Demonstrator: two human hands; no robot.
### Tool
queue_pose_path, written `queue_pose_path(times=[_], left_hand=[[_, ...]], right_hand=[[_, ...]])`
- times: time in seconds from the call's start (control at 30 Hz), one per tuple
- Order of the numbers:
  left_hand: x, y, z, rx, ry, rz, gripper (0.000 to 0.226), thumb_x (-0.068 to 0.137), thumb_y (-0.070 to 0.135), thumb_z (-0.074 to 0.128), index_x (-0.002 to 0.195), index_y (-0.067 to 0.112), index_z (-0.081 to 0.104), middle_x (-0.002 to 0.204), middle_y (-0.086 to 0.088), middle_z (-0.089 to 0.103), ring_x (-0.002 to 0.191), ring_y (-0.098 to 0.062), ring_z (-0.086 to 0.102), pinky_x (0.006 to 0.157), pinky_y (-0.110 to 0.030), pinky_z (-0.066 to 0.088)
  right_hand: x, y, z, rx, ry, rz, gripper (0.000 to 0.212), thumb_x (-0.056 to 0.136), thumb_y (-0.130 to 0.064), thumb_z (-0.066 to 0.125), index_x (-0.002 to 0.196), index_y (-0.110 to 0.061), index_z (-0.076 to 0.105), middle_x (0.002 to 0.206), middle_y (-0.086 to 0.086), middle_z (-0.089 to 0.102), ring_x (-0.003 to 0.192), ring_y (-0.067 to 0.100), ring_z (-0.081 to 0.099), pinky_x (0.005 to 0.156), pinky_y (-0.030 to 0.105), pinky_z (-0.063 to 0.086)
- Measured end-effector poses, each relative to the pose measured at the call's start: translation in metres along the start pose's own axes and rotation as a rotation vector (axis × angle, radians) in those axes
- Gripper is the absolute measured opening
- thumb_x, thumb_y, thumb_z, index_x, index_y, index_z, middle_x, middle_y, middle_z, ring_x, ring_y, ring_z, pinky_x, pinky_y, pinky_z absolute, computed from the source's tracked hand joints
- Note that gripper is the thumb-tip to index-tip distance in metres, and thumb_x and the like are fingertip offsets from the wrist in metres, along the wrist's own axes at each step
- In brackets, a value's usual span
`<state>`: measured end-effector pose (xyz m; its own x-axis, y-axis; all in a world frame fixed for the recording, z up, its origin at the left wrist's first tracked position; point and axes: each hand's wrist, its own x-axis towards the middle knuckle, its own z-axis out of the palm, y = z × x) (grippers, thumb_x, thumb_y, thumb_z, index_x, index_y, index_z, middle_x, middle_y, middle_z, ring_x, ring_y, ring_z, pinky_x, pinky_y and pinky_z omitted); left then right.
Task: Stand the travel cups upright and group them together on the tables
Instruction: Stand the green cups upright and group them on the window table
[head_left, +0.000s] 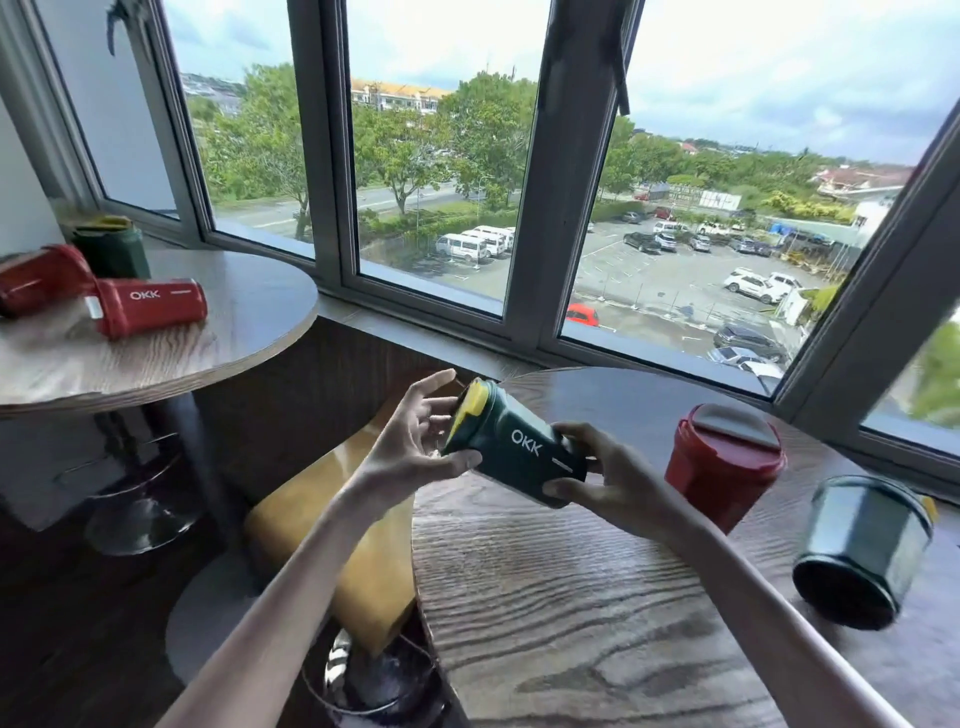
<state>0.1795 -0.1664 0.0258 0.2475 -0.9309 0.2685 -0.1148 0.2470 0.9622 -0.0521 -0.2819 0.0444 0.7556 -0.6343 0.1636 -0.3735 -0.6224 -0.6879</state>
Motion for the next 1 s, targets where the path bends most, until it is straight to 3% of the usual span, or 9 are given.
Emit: queue_pose_path(times=[0.13, 0.23, 0.4, 0.53, 0.7, 0.9, 1.0], left_hand=[[0.012, 0.020, 0.016, -0.232, 0.150, 0.019, 0.104, 0.036, 0.050, 0.092, 0.126, 0.022, 0.047, 0.121, -0.009, 0.062, 0.107, -0.018, 0.065, 0.081, -0.024, 0.053], [0.013, 0.021, 0.026, -0.323, 0.173, -0.007, 0.094, 0.038, 0.049, 0.093, 0.118, 0.016, 0.056, 0.114, -0.013, 0.068, 0.110, -0.028, 0.064, 0.091, -0.039, 0.051], [0.010, 0.022, 0.027, -0.343, 0.131, 0.010, 0.093, 0.036, 0.044, 0.095, 0.115, 0.011, 0.059, 0.107, -0.009, 0.072, 0.109, -0.032, 0.064, 0.093, -0.043, 0.053], [0.013, 0.029, 0.027, -0.295, 0.074, 0.016, 0.089, 0.038, 0.042, 0.095, 0.114, 0.012, 0.061, 0.109, -0.015, 0.070, 0.109, -0.035, 0.063, 0.092, -0.045, 0.053], [0.012, 0.034, 0.037, -0.129, -0.027, 0.031, 0.081, 0.038, 0.045, 0.093, 0.111, 0.020, 0.066, 0.109, -0.007, 0.072, 0.105, -0.025, 0.067, 0.088, -0.035, 0.055], [0.001, 0.019, 0.046, -0.133, -0.061, 0.015, 0.072, 0.043, 0.039, 0.093, 0.109, 0.025, 0.068, 0.112, -0.004, 0.071, 0.103, -0.021, 0.067, 0.081, -0.027, 0.055], [-0.002, 0.015, 0.048, -0.160, -0.096, 0.002, 0.072, 0.046, 0.024, 0.093, 0.113, 0.020, 0.065, 0.108, -0.005, 0.072, 0.099, -0.018, 0.068, 0.078, -0.024, 0.055]], right_hand=[[0.000, -0.014, 0.003, 0.216, 0.219, -0.017, 0.056, 0.076, -0.011, 0.077, 0.115, -0.037, 0.046, 0.106, -0.006, 0.064, 0.096, -0.006, 0.063, 0.089, 0.016, 0.050], [-0.002, -0.016, 0.006, 0.340, 0.316, -0.007, 0.056, 0.073, -0.003, 0.077, 0.111, -0.033, 0.050, 0.106, -0.005, 0.065, 0.092, -0.009, 0.064, 0.080, 0.013, 0.051], [-0.013, -0.012, 0.006, 0.395, 0.253, 0.015, 0.053, 0.073, -0.013, 0.079, 0.113, -0.034, 0.053, 0.112, 0.000, 0.067, 0.106, 0.005, 0.064, 0.092, 0.025, 0.051], [-0.025, -0.008, 0.010, 0.396, 0.243, 0.055, 0.060, 0.063, -0.036, 0.080, 0.117, -0.034, 0.054, 0.114, -0.001, 0.068, 0.111, 0.012, 0.063, 0.096, 0.030, 0.048], [-0.036, 0.002, 0.021, 0.381, 0.206, 0.145, 0.064, 0.067, -0.004, 0.082, 0.119, -0.023, 0.050, 0.103, 0.001, 0.071, 0.098, 0.011, 0.069, 0.091, 0.030, 0.054], [-0.050, 0.013, 0.034, 0.398, 0.197, 0.202, 0.062, 0.070, -0.003, 0.080, 0.121, -0.023, 0.052, 0.111, 0.002, 0.070, 0.105, 0.007, 0.066, 0.095, 0.025, 0.050], [-0.053, 0.015, 0.037, 0.364, 0.217, 0.197, 0.063, 0.067, -0.012, 0.082, 0.122, -0.021, 0.053, 0.113, -0.004, 0.069, 0.107, 0.005, 0.064, 0.098, 0.027, 0.049]])
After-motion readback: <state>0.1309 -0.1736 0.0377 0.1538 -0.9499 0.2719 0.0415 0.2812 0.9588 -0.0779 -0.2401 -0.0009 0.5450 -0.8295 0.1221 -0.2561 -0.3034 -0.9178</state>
